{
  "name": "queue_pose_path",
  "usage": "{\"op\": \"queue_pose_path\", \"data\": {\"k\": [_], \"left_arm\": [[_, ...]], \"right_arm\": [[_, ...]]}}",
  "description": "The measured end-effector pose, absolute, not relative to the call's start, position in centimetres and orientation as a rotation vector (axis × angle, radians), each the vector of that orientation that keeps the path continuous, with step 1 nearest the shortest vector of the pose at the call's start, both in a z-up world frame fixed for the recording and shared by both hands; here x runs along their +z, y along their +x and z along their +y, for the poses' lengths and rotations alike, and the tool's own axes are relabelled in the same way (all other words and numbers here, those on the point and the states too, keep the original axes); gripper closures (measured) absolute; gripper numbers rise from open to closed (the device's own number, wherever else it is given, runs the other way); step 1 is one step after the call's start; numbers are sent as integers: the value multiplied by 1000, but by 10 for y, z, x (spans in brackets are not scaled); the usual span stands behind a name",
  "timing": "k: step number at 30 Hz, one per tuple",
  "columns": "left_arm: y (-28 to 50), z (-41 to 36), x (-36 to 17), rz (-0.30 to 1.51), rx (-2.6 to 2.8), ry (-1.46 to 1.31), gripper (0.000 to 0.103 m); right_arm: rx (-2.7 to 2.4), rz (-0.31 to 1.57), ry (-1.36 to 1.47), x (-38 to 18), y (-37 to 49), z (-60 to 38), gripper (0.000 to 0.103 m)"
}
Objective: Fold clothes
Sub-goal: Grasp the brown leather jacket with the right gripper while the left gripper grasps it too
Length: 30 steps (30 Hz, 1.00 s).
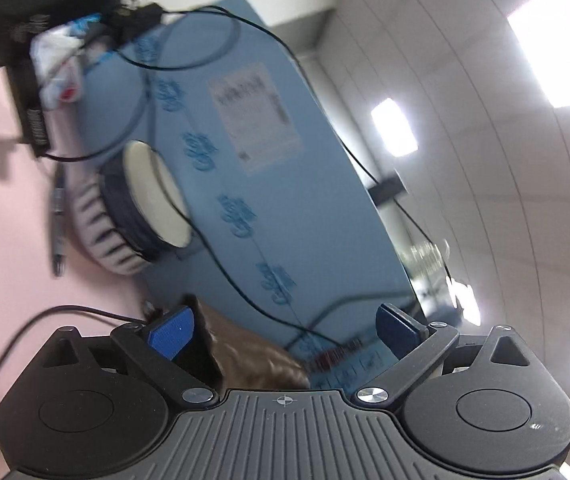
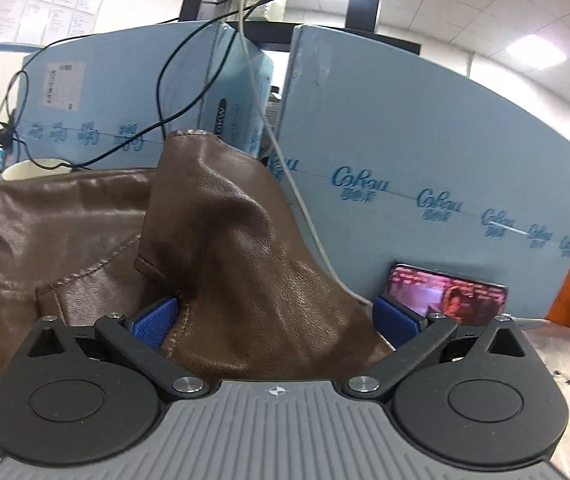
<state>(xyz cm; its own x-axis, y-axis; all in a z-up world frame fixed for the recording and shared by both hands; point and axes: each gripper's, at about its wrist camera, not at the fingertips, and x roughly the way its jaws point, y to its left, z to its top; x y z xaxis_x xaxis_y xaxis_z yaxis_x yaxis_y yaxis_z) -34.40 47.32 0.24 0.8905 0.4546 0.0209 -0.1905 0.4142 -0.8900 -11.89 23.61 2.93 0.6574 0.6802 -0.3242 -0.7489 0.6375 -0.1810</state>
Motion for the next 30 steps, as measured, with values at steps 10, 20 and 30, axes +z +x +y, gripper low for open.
{"op": "queue_pose_path", "data": {"k": [10,20,30], "left_arm": [[-298,484,-18,-233,299,-1119,4],[-283,446,9,-139,526,-691,96],[-308,372,52,-366,501,-355,100]], "right_arm": [[861,235,-257,28,-110,245,0],[865,225,-214,39,-107,234,80],[928,54,-99,99,-109,150,99]]}}
